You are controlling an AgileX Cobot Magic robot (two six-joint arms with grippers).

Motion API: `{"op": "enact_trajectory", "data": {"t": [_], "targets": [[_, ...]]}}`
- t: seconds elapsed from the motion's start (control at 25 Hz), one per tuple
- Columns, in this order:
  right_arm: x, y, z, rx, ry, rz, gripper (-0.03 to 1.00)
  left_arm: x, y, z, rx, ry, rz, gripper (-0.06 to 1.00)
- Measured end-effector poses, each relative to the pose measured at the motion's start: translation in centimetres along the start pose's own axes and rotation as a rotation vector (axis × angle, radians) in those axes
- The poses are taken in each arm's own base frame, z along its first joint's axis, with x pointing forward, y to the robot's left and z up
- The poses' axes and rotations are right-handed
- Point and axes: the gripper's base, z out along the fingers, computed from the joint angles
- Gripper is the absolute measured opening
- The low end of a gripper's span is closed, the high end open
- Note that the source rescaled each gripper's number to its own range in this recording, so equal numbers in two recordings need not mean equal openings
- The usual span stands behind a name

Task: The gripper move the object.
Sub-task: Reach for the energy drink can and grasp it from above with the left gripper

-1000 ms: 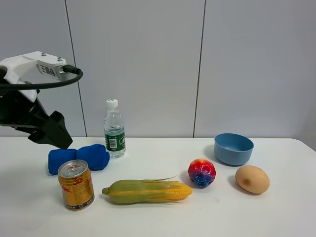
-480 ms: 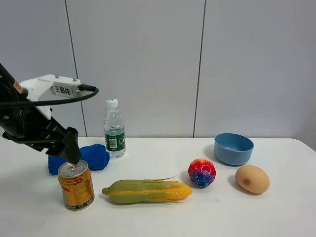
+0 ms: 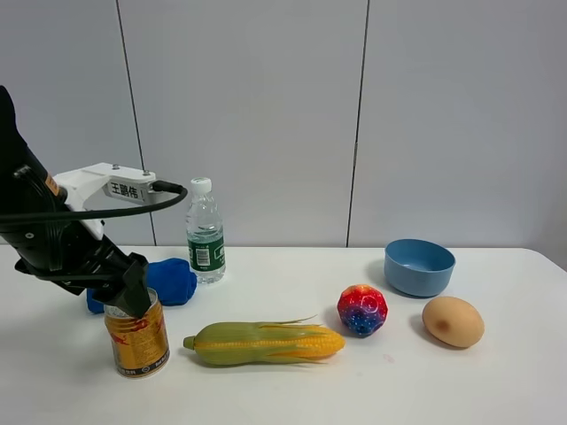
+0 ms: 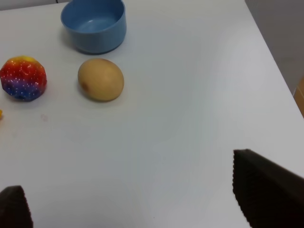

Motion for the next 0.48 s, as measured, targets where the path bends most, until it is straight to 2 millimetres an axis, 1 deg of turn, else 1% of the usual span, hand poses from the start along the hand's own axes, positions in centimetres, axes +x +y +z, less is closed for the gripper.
{"op": "enact_trajectory", "data": {"t": [0.2,0.32,0.48], "targets": [[0.0,0.0,0.0,0.000,0.000,0.000,1.00,-0.1,0.0,0.1,-0.001,-0.011,0.000,1.00],[0.0,0.0,0.0,0.000,0.000,0.000,1.00,0.0,-0.2,0.8,0.002,-0.001,0.005,1.00],[0.0,0.0,0.0,0.000,0.000,0.000,1.00,0.1,-0.9,1.8,0.014,0.005,0.025,1.00]]}}
